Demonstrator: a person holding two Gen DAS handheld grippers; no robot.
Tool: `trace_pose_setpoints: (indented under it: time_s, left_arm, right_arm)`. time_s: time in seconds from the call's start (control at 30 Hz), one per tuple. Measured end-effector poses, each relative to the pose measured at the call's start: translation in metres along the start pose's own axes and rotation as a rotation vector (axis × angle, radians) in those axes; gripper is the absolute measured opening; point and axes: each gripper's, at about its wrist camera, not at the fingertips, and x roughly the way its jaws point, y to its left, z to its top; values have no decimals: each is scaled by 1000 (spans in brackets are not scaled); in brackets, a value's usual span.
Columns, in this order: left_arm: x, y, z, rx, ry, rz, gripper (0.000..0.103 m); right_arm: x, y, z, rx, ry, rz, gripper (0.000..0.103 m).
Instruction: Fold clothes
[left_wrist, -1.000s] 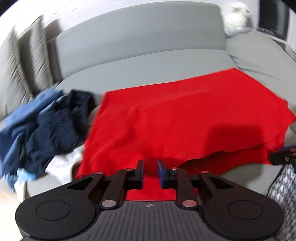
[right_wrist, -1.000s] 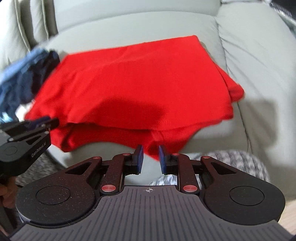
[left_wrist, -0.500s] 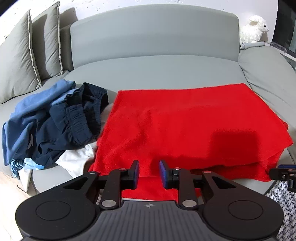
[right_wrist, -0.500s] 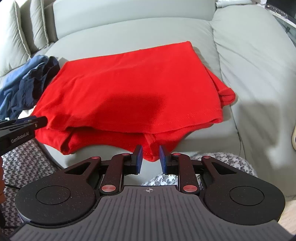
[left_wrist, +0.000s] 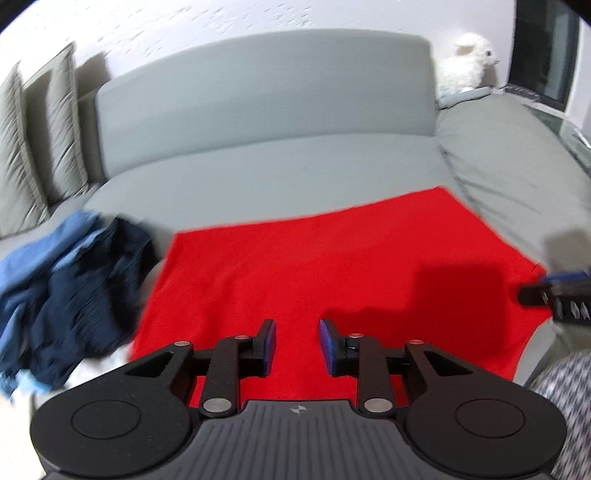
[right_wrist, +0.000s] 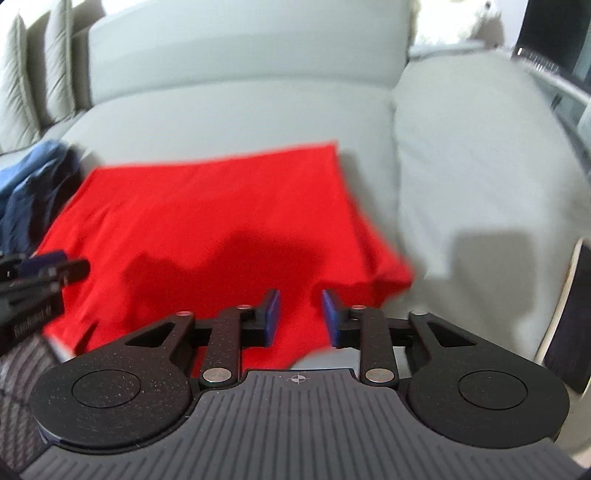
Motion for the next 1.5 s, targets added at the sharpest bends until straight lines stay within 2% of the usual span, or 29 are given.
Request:
trace_pose_setpoints:
  time_s: [0.07,0.13,0.2,0.23,0.37,0.4,0.53,0.63,0.73,0.87,0.93,1.0,1.1,1.23,1.33,1.37,1.43,1.47,1.5]
  left_arm:
    - [10,-18,2,44,-9,-14,27]
    - [19,-30,-1,86,-4,-33,27]
    - [36,-38,-6,111,78,-67,26]
    - [40,-41,-11,122,106,-75,26]
    - [32,-40,-20,161,115,-89,26]
    - [29,-38,-21,161,113,-92,28]
    - [9,-6,-20,55,51,-72,28]
    - [11,25,-15,-18,8,-4,28]
    - [32,70,2,-122,-25,114,28]
    - [68,113,25,-194,-22,220,27]
    - [86,128,38,-209,-16,269,27]
    - [101,140,45,-225,-4,302,27]
    - [136,160,53,-258,43,321,27]
    - [161,161,52,-208,71,330,27]
    - [182,151,50,-104,93,362,26]
    - [190,149,48,-58,104,395,23]
    - [208,147,45,44,140,488,16]
    - [213,151,44,53,154,513,15]
    - [215,160,47,18,160,509,15]
  right_arm:
    - [11,-4,12,-20,-18,-5,26]
    - [26,-8,12,-45,17,-15,26]
    - [43,-12,9,-67,68,-29,26]
    - [48,-16,3,-62,93,-37,32]
    - [44,-33,-13,13,147,-21,31]
    - [40,-34,-15,18,147,-16,31]
    - [17,-34,-9,33,84,8,31]
    - [12,-27,7,32,14,35,31]
    - [26,-16,30,-6,-62,24,31]
    - [60,-13,60,-4,-120,-11,32]
    - [78,-18,74,11,-139,-59,36]
    - [94,-27,86,49,-137,-78,42]
    - [116,-42,100,133,-131,-70,42]
    - [149,-50,114,200,-103,-22,42]
    - [175,-41,118,152,-36,-11,38]
    - [183,-35,118,109,-5,-29,35]
    - [187,-26,114,14,-19,-128,36]
    - [188,-26,114,-3,-26,-169,37]
    - [186,-28,115,12,-32,-184,37]
